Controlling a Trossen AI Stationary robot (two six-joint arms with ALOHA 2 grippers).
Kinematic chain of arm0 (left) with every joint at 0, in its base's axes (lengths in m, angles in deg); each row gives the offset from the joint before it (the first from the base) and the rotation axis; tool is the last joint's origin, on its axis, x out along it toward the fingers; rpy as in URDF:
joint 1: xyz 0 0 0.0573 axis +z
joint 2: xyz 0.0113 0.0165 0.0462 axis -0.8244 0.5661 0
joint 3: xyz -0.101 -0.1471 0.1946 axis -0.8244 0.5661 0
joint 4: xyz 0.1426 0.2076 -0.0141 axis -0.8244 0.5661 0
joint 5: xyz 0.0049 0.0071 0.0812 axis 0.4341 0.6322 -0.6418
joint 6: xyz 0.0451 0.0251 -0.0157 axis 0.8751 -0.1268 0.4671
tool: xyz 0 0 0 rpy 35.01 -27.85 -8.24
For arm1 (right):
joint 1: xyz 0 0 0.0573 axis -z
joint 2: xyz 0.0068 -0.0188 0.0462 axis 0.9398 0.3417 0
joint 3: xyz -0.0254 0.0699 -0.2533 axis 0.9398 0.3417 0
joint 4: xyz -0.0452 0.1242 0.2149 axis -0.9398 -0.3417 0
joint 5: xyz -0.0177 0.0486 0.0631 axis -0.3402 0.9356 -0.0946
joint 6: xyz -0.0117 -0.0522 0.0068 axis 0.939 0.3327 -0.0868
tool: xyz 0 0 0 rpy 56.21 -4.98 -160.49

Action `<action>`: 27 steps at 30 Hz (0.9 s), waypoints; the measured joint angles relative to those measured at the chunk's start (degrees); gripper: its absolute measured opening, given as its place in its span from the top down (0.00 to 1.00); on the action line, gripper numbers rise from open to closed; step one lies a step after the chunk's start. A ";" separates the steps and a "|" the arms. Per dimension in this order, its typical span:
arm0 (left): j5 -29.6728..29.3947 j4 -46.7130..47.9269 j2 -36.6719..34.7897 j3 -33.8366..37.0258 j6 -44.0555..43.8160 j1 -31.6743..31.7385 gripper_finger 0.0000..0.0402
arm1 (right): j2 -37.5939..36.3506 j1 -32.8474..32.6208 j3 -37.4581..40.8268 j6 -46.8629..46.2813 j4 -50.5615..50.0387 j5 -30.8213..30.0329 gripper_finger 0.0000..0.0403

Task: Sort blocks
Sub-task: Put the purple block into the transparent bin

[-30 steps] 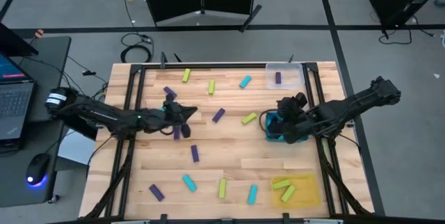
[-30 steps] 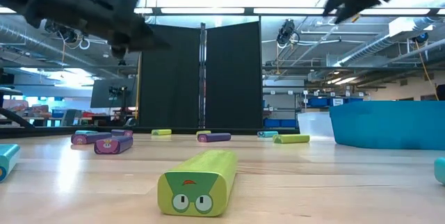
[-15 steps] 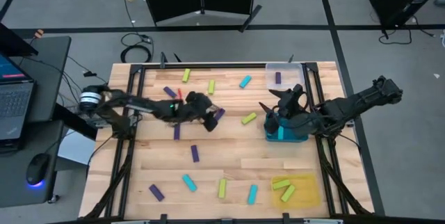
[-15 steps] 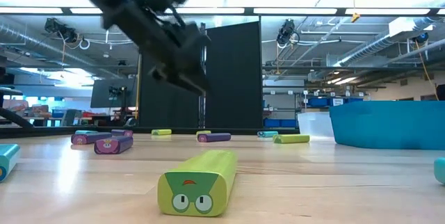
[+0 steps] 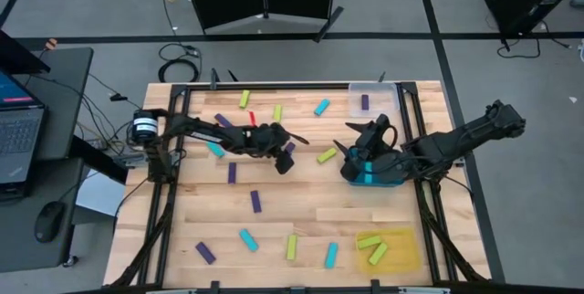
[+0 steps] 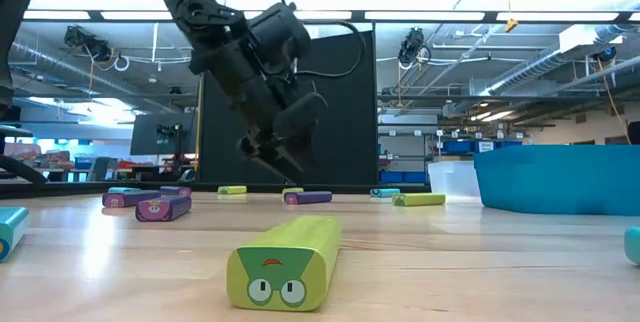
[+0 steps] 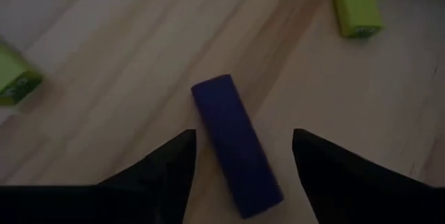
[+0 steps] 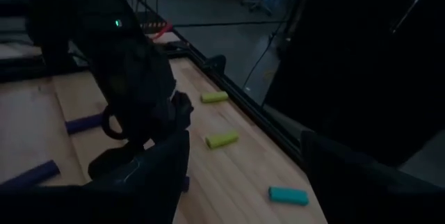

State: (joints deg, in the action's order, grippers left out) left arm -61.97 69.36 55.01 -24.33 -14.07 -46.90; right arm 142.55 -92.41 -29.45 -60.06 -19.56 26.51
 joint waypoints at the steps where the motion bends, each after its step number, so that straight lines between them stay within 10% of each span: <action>1: 0.05 -0.08 0.17 -0.02 -0.02 0.00 0.37 | 0.19 0.00 0.03 0.13 -0.09 0.02 0.29; 15: -1.86 -1.62 5.98 -0.17 -0.32 -1.46 0.34 | 0.41 0.39 0.01 1.12 0.35 -0.38 0.30; 27: -3.25 -1.86 6.20 -0.10 -0.01 -1.49 0.74 | 0.41 0.39 0.01 1.34 0.46 -0.39 0.31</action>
State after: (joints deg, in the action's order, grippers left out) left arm -65.22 67.50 61.21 -24.43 -14.08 -48.39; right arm 142.96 -92.02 -29.44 -58.72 -19.09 26.12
